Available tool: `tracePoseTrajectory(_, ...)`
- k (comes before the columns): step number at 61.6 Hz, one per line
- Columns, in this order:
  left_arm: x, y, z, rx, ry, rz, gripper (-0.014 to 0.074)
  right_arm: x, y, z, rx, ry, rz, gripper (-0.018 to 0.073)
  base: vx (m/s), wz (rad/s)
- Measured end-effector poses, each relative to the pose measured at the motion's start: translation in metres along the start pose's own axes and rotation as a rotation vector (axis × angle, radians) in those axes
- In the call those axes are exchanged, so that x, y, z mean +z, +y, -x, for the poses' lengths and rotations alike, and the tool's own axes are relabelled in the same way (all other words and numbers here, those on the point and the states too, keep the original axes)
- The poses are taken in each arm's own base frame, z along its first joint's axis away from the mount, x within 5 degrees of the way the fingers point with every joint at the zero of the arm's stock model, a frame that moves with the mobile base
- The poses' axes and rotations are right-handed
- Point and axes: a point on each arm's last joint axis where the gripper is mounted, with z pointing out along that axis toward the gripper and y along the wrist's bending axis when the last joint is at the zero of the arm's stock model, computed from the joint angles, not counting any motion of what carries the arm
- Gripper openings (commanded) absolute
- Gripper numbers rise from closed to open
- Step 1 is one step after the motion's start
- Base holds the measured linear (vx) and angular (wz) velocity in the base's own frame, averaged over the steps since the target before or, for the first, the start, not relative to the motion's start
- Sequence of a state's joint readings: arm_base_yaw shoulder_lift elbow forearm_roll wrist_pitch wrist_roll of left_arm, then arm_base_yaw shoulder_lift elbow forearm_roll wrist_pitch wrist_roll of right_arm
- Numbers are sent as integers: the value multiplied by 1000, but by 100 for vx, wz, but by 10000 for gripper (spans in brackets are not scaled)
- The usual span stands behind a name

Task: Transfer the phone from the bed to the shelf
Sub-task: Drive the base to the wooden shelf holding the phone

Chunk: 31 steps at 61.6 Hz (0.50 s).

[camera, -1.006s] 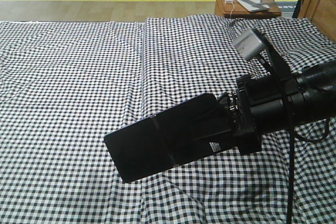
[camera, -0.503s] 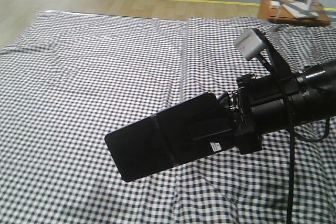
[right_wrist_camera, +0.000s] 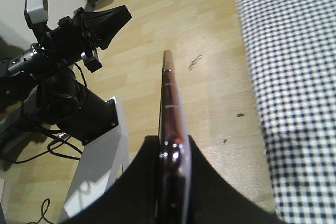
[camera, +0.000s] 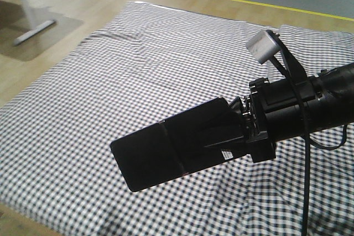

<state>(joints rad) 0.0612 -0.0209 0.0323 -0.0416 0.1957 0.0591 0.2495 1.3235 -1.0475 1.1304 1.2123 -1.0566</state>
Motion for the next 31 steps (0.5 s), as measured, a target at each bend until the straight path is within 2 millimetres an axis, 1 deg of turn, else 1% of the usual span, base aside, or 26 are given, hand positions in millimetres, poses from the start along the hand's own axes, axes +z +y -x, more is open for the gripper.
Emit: tracePoseTrajectory(31, 0, 0, 0, 0, 0, 0, 1, 0, 0, 0, 0, 0, 0, -2, -9, 56)
